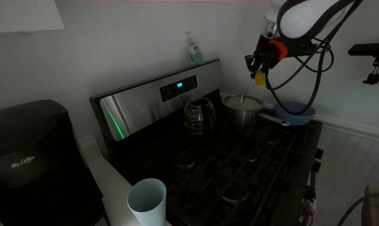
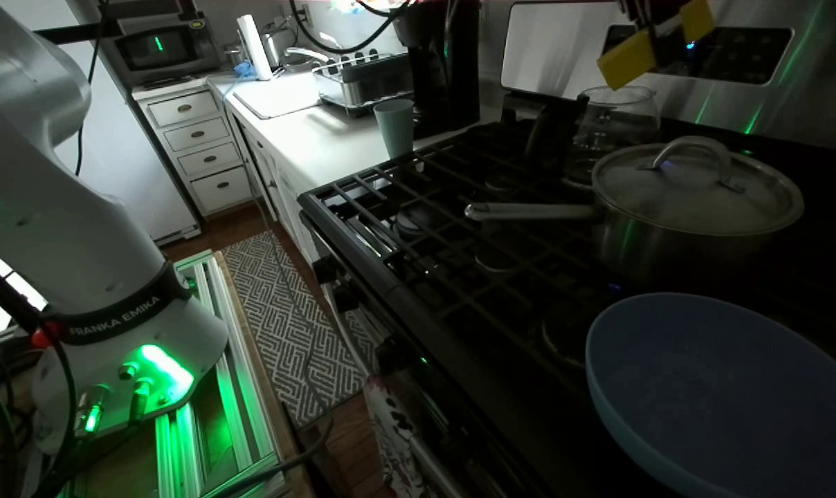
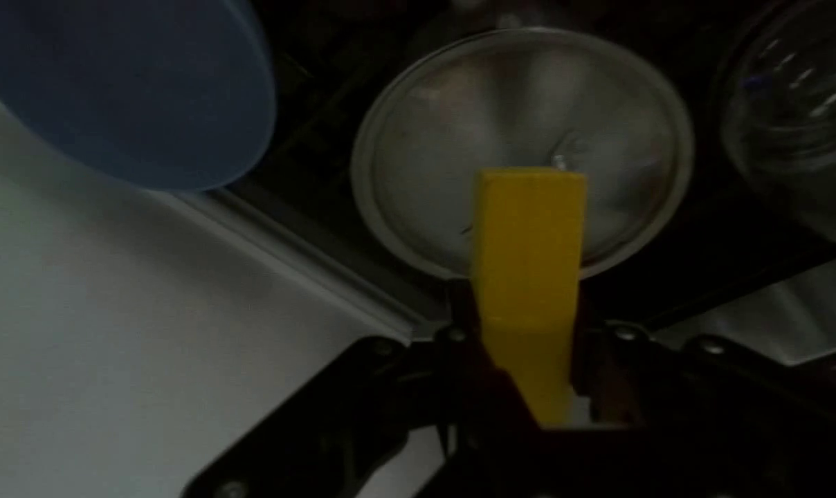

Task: Pick up the yellow bar on top of the stove plate and move it into the light blue bowl on the right front plate of the stove

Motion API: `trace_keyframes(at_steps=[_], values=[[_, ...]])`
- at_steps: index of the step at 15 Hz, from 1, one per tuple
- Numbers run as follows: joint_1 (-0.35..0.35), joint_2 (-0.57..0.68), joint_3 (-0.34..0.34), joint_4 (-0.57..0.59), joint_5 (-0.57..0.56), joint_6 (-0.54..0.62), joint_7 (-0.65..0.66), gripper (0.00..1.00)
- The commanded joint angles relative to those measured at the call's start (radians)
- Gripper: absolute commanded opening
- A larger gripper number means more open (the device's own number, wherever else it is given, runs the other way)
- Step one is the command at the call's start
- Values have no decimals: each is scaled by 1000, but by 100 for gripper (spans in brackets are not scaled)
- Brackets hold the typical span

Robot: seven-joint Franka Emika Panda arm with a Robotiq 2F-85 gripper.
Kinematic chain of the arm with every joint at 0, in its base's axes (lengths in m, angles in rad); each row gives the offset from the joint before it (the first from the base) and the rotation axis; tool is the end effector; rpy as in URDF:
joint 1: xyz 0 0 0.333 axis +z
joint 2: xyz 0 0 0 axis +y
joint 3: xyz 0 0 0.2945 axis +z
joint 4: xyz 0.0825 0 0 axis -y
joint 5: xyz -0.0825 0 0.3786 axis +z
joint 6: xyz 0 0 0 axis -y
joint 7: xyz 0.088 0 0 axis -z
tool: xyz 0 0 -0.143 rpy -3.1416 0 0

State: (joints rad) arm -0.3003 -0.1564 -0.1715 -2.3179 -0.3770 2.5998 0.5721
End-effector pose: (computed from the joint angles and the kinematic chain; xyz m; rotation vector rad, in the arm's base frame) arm 0.4778 -0.2439 0.4010 2.6508 -1.0690 0.6481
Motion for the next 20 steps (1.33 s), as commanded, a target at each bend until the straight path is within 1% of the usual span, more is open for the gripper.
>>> trace_keyframes(at_steps=[1,3,5,7,8,10,14,16,17,18,19,20], values=[[-114,-81,-2,-108,-182,55,219,8],[-188,-100,-3,-170,-301,84,361,8],[-246,-104,-18,-228,-406,96,504,8],[-286,-87,-39,-269,-489,95,647,8],[-297,-71,-48,-277,-508,85,708,8],[-302,-46,-55,-275,-522,69,833,8],[-291,13,-83,-231,-484,79,1015,8],[-290,52,-84,-200,-517,97,1153,8],[-279,71,-88,-185,-505,107,1195,8],[-260,83,-94,-181,-466,113,1202,8],[-255,32,-109,-216,-481,79,1127,31],[-245,48,-113,-206,-479,84,1154,31]])
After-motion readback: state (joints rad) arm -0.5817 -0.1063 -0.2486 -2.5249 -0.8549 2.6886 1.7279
